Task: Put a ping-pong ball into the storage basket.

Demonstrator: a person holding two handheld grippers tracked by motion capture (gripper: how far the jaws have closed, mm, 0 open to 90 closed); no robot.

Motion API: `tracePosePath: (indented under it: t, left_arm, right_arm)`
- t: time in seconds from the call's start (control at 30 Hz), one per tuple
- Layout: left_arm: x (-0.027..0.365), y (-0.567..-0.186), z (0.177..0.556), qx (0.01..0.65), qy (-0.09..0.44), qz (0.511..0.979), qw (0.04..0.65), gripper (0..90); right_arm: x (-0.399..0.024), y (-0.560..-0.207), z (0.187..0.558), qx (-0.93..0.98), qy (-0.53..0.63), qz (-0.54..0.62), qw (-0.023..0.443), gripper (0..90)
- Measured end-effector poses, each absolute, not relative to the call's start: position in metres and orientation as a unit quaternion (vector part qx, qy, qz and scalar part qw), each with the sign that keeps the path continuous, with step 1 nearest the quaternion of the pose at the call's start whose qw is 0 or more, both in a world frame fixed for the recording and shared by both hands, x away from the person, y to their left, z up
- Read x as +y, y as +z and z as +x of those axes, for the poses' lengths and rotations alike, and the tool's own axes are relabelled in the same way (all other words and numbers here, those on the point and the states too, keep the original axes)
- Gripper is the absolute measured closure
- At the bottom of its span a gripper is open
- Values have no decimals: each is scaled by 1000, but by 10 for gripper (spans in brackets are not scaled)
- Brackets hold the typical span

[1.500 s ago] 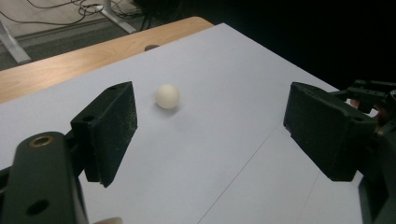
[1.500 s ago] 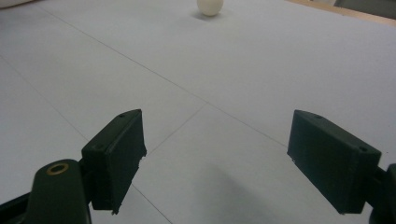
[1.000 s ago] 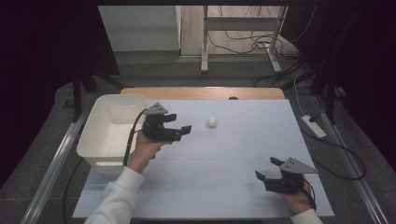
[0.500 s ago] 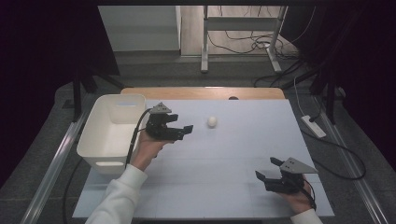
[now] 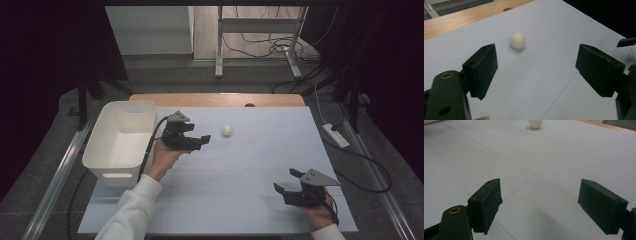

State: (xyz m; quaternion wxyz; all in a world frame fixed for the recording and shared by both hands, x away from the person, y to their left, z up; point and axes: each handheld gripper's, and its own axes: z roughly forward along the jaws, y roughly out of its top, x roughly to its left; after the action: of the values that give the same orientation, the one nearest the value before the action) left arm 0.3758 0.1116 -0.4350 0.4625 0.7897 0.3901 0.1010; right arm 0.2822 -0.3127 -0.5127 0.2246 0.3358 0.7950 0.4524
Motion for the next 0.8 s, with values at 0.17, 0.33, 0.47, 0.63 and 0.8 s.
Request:
tracePosePath:
  t: [0.17,0.33,0.47,0.63,0.8]
  left_arm:
    - [109,-438,379,389,101,792,460,183]
    - [105,-441,382,388,100,795,456,184]
    - [101,-444,386,388,99,797,452,184]
    - [97,-446,390,388,98,799,449,184]
    - [94,-447,395,389,97,801,445,184]
  right_arm:
    - [-312,-513,282,796,451,336,224,187]
    - [-312,-514,282,796,453,336,220,187]
    - [-312,-514,283,796,453,336,220,187]
    - [-313,-514,283,794,454,339,219,187]
    - [-314,-515,283,794,453,340,220,187]
